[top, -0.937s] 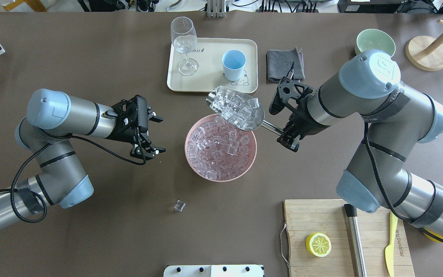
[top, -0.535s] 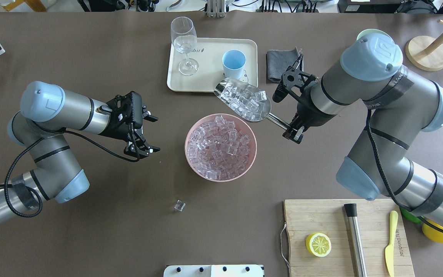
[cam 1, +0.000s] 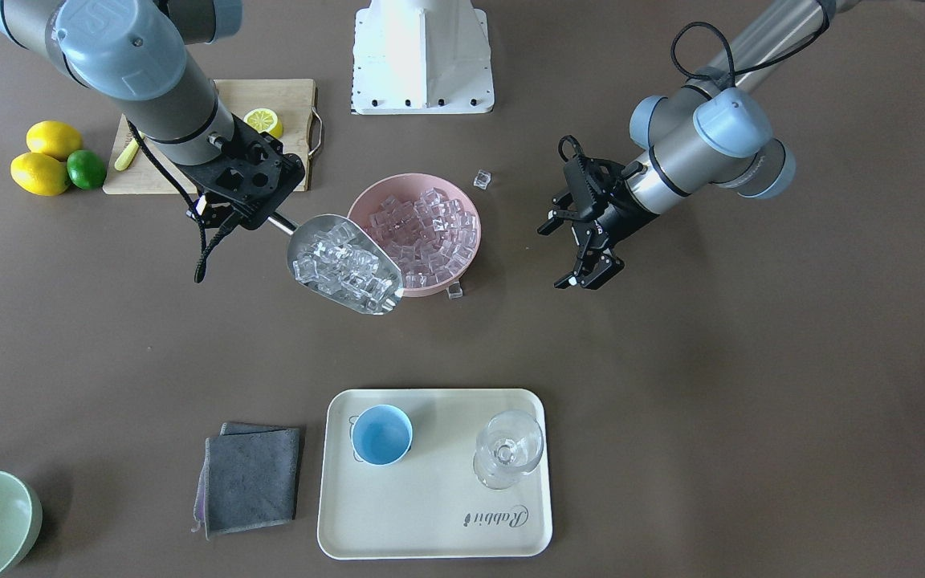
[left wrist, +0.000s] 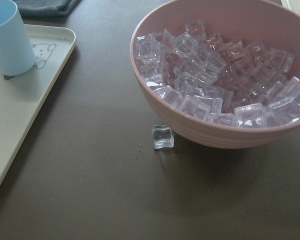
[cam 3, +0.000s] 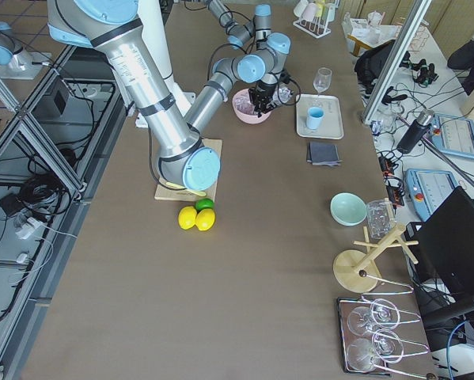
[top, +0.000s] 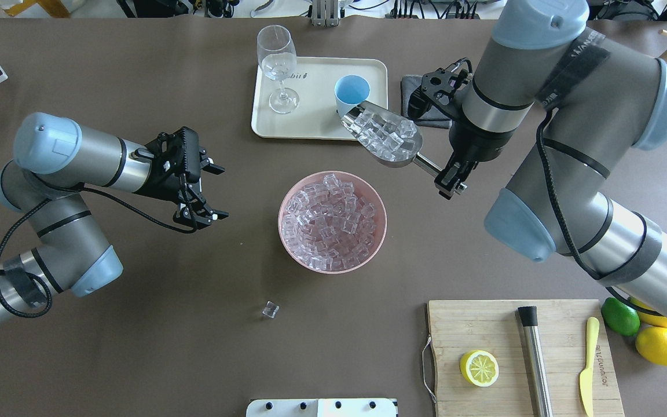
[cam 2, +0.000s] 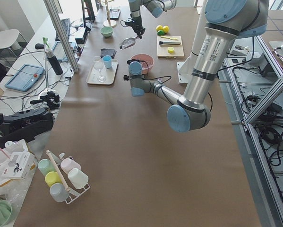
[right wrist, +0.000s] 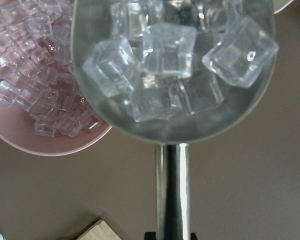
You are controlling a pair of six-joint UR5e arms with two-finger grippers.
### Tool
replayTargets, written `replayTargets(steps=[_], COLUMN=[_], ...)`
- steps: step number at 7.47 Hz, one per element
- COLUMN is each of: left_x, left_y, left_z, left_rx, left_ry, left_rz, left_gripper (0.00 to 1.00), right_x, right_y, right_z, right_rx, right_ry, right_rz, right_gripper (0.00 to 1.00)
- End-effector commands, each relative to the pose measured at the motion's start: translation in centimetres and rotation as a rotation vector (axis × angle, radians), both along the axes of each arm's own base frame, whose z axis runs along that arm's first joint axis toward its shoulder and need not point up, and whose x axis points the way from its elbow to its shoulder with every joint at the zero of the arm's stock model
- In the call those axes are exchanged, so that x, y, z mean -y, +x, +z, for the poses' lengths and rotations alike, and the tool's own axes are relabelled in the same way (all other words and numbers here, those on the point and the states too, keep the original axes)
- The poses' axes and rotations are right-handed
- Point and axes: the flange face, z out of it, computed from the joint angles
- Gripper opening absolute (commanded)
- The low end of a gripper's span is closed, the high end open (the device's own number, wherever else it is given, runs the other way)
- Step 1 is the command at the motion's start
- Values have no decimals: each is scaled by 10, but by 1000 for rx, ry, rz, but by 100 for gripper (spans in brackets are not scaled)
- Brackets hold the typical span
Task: Put ice in cup with scoop
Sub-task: 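Carry the scoop over the light-blue cup with the right gripper while the left arm withdraws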
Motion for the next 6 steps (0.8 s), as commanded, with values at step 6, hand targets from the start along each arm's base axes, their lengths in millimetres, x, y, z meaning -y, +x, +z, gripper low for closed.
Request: replayTargets(steps=[6], left_x=[114], left_y=[-226], left_z=[120], left_rx=[278], left_ry=[-477], left_rz=[-273], left_gripper=[98], right_x=[115], right_y=[-35], right_z=[-41], right_rx=[-197], right_ry=[-452], right_rz=[220], right_gripper=[0])
